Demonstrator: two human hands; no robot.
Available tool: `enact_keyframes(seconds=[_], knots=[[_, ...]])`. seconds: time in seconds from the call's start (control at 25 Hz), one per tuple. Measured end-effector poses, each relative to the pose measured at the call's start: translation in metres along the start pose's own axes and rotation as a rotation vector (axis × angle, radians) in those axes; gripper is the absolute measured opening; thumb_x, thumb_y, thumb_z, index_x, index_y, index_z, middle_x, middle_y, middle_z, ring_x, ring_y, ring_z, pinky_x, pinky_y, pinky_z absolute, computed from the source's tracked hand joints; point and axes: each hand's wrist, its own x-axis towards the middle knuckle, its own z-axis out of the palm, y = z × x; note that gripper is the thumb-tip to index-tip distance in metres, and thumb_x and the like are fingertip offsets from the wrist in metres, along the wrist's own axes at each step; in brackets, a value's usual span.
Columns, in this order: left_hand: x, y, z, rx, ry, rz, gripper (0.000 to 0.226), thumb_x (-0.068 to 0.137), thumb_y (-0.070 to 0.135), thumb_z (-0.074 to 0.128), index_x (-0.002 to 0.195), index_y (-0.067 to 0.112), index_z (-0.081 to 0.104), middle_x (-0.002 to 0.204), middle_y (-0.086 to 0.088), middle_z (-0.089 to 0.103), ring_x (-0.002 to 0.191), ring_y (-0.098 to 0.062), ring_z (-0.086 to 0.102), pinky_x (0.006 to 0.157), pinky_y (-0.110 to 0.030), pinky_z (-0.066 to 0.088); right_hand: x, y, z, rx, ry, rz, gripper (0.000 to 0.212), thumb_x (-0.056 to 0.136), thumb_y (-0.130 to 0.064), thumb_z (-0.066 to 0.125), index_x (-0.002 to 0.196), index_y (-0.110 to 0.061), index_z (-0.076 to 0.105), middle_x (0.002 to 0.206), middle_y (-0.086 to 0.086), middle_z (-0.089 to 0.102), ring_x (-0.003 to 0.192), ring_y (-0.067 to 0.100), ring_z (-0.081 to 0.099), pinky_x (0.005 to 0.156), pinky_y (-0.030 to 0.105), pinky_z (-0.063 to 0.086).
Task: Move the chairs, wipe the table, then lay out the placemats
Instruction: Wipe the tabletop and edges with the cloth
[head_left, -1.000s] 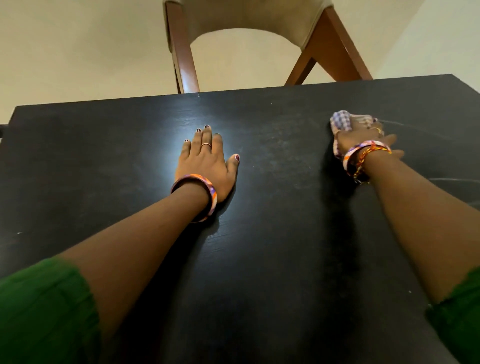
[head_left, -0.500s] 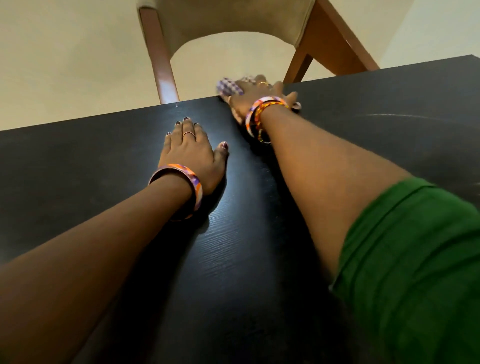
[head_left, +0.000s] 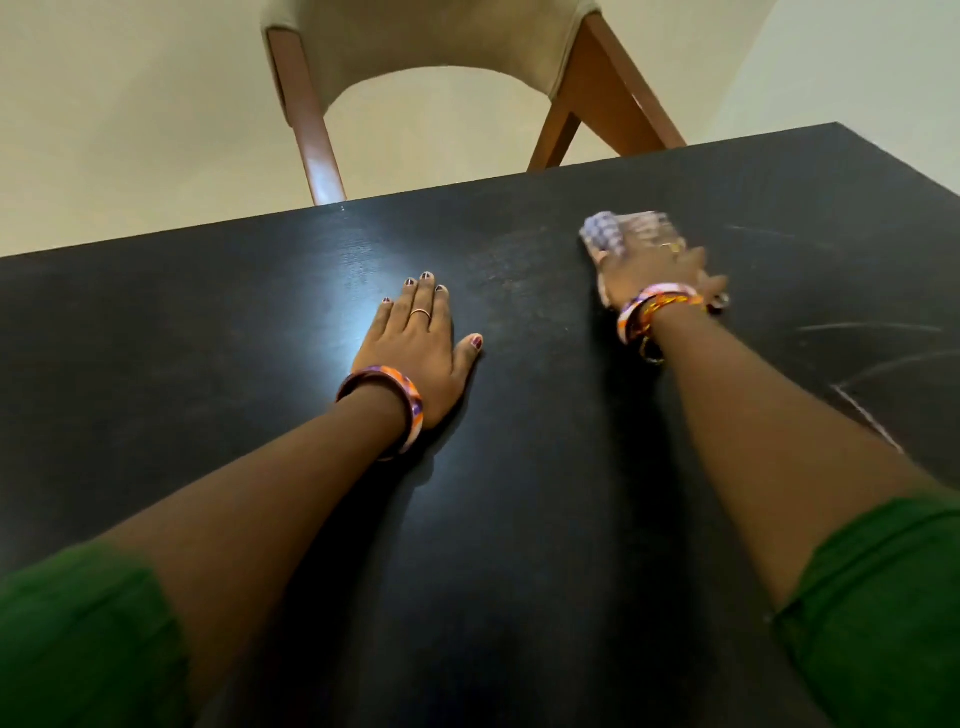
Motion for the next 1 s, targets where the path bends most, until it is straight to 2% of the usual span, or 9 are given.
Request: enact_keyframes(seconds=[0.08,0.2,0.36,0.48,0.56,0.64,0.8,0.92,1.0], knots=[[-0.024,0.009,0.003,0.009,-0.007,0.007,0.065,0.099,0.044,0.015,0.150,0.008,0.002,0.160,-0.008,-0.004,0.148,-0.020,-0.005,0.121,-0.036,0.000,-0.036,-0.004,0.011,-0.136,-0.046,-0.146,0.052,0.097,-0.046,0.028,0.147,-0.034,0.022,0.156,0.008,0.021,0.140,0.037,0.016,0.109,0.057,0.014],[-0.065,0.021,0.008,-0.009,-0.018,0.012,0.065,0.099,0.043,0.017,0.150,0.008,0.002,0.160,-0.008,-0.004,0.148,-0.020,-0.006,0.120,-0.035,-0.001,-0.099,0.010,0.028,-0.130,-0.080,-0.312,0.052,0.095,-0.048,0.031,0.145,-0.043,0.018,0.158,0.001,0.014,0.140,0.037,0.014,0.107,0.059,0.015],[-0.137,0.039,0.017,-0.002,-0.042,0.041,0.066,0.099,0.044,0.017,0.150,0.007,0.000,0.160,-0.009,-0.005,0.148,-0.021,-0.007,0.120,-0.035,-0.001,-0.128,0.115,0.001,-0.073,-0.046,0.022,0.058,0.091,-0.060,0.027,0.146,-0.044,0.017,0.159,-0.006,0.010,0.137,0.036,0.019,0.103,0.061,0.018],[-0.180,0.057,0.026,-0.011,-0.049,0.070,0.068,0.098,0.046,0.017,0.150,0.006,-0.001,0.159,-0.010,-0.006,0.148,-0.022,-0.008,0.121,-0.036,-0.001,-0.168,0.201,-0.019,-0.033,-0.015,0.305,0.075,0.083,-0.076,0.020,0.148,-0.039,0.012,0.158,-0.003,0.011,0.139,0.037,0.017,0.104,0.064,0.016],[-0.200,0.068,0.031,-0.015,-0.042,0.092,0.069,0.098,0.048,0.016,0.150,0.006,-0.001,0.159,-0.010,-0.006,0.148,-0.023,-0.007,0.120,-0.036,-0.001,-0.198,0.232,-0.033,0.013,-0.017,0.419,0.074,0.086,-0.072,0.022,0.149,-0.035,0.010,0.159,0.000,0.009,0.141,0.038,0.014,0.108,0.062,0.013],[-0.218,0.077,0.036,-0.012,-0.041,0.118,0.069,0.098,0.048,0.016,0.150,0.007,0.000,0.160,-0.010,-0.006,0.148,-0.022,-0.007,0.121,-0.036,-0.001,-0.232,0.239,-0.039,-0.016,-0.019,0.441,0.065,0.091,-0.065,0.024,0.148,-0.037,0.010,0.159,0.003,0.007,0.141,0.039,0.013,0.110,0.060,0.014],[-0.237,0.088,0.042,-0.005,-0.030,0.128,0.066,0.099,0.046,0.017,0.150,0.008,0.001,0.160,-0.009,-0.004,0.148,-0.021,-0.006,0.120,-0.035,-0.001,-0.282,0.185,-0.011,-0.067,-0.042,0.192,0.062,0.092,-0.058,0.030,0.148,-0.036,0.013,0.158,0.006,0.008,0.137,0.043,0.017,0.105,0.064,0.021],[-0.245,0.090,0.043,-0.005,-0.013,0.118,0.064,0.099,0.043,0.020,0.150,0.008,0.004,0.160,-0.009,-0.002,0.148,-0.021,-0.004,0.120,-0.035,0.000,-0.316,0.142,0.011,-0.100,-0.126,-0.159,0.057,0.094,-0.053,0.033,0.146,-0.042,0.013,0.159,0.001,0.004,0.140,0.041,0.011,0.106,0.062,0.016],[-0.256,0.093,0.043,0.001,-0.020,0.117,0.064,0.099,0.043,0.019,0.151,0.009,0.004,0.160,-0.008,-0.002,0.148,-0.021,-0.004,0.120,-0.035,0.000,-0.312,0.154,0.006,-0.097,-0.150,-0.213,0.056,0.095,-0.052,0.032,0.146,-0.044,0.012,0.160,-0.003,0.002,0.141,0.038,0.009,0.108,0.059,0.013]])
